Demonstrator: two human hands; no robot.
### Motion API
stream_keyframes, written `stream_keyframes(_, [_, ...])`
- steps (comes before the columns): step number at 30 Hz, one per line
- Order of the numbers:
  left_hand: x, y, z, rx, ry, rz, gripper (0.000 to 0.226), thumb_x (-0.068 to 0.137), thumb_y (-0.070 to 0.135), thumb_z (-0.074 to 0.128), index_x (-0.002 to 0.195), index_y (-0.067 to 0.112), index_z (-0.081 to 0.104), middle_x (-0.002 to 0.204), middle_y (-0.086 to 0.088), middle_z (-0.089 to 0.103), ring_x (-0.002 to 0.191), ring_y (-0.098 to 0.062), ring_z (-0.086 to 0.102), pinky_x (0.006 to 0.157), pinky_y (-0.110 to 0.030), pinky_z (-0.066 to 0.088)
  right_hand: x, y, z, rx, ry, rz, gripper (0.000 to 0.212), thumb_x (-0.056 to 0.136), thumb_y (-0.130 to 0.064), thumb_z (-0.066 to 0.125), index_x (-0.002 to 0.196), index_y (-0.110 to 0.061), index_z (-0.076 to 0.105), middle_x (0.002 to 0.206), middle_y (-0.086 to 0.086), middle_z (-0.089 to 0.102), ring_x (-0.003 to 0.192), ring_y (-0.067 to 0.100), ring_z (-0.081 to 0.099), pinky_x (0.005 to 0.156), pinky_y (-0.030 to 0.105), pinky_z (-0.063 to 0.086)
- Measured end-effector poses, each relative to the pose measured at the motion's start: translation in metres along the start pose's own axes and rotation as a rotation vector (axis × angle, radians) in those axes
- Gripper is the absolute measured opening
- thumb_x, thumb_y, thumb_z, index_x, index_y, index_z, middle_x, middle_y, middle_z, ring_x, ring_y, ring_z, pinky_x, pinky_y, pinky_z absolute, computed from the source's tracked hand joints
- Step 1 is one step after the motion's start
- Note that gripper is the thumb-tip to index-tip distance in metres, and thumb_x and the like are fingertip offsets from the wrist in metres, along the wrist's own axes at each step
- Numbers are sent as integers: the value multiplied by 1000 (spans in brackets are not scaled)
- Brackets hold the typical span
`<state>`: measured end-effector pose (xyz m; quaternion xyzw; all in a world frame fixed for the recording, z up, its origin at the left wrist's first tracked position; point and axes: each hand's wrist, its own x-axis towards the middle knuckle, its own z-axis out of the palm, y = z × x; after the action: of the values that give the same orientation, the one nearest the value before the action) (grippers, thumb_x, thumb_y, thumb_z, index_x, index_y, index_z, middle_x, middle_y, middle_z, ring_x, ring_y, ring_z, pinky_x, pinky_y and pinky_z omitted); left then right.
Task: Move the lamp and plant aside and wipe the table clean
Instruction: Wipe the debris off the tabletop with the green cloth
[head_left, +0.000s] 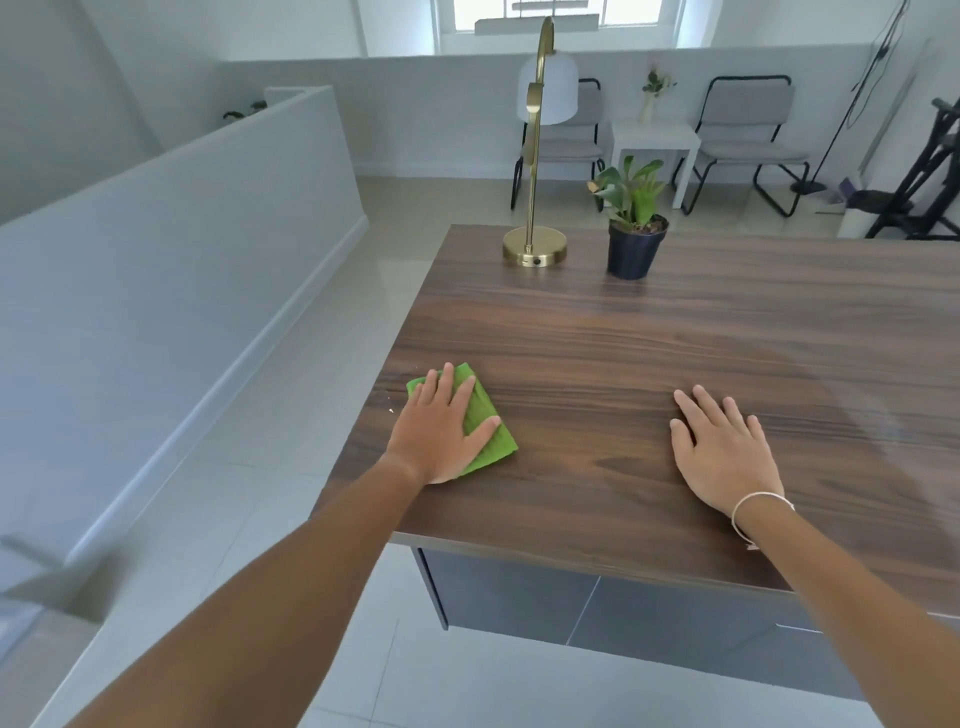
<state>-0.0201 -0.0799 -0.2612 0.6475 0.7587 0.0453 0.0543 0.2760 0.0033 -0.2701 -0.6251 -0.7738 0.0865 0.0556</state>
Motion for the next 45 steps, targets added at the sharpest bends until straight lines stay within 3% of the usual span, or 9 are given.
stream_keyframes(5, [14,-35,-10,25,-22,-102,72,91,57,23,148,15,8,158,-13,0,145,-30,0,118,-41,2,-2,-2,-3,13,-4,0,50,97,-36,23,147,-27,20,158,-4,14,146,25,11,119,42,9])
stream_keyframes(16, [88,-54,-10,4,13,-122,72,91,57,22,147,14,11,158,-15,2,145,-30,0,119,-41,3,7,0,3,3,33,18,50,97,-36,28,146,-29,23,157,-6,17,146,24,13,118,41,10])
stream_keyframes(25, [-32,-49,-4,-50,12,-103,74,89,60,22,148,16,9,159,-10,-1,146,-24,-2,118,-37,-2,3,-2,0,-14,-9,19,51,97,-36,23,147,-26,21,158,-2,16,145,27,13,118,43,10])
stream_keyframes(29, [-88,-46,-6,-38,-1,-126,97,67,71,1,147,17,6,158,-10,-3,146,-24,-3,118,-36,-2,-1,-3,-3,-11,-25,-8,51,97,-35,22,147,-23,20,158,-1,15,145,28,13,118,44,11])
stream_keyframes(33, [-107,-49,-5,3,0,-131,110,61,83,-8,147,15,5,158,-11,-3,146,-25,-3,119,-37,0,-4,-8,-3,8,-38,-38,51,97,-35,20,147,-23,18,159,-2,13,145,27,11,118,43,9])
stream_keyframes(37, [-100,-21,-6,0,16,-115,93,69,68,-1,147,17,6,158,-9,-3,146,-25,-3,117,-36,-3,-3,-7,-4,26,-37,-40,52,98,-35,19,148,-23,16,159,-2,10,146,27,8,119,42,6])
stream_keyframes(42, [-67,68,8,-2,-3,86,74,87,58,17,148,17,8,158,-10,-2,146,-25,-4,115,-34,-6,-4,-5,-4,29,-45,-46,51,98,-35,18,148,-23,15,159,-2,9,146,27,7,120,42,6])
stream_keyframes(45, [-52,104,12,-27,-10,147,74,85,57,17,148,17,10,159,-9,-2,146,-24,-5,117,-34,-5,-1,-2,-5,39,-10,-49,51,98,-35,19,147,-23,17,159,-2,12,146,27,8,119,42,7])
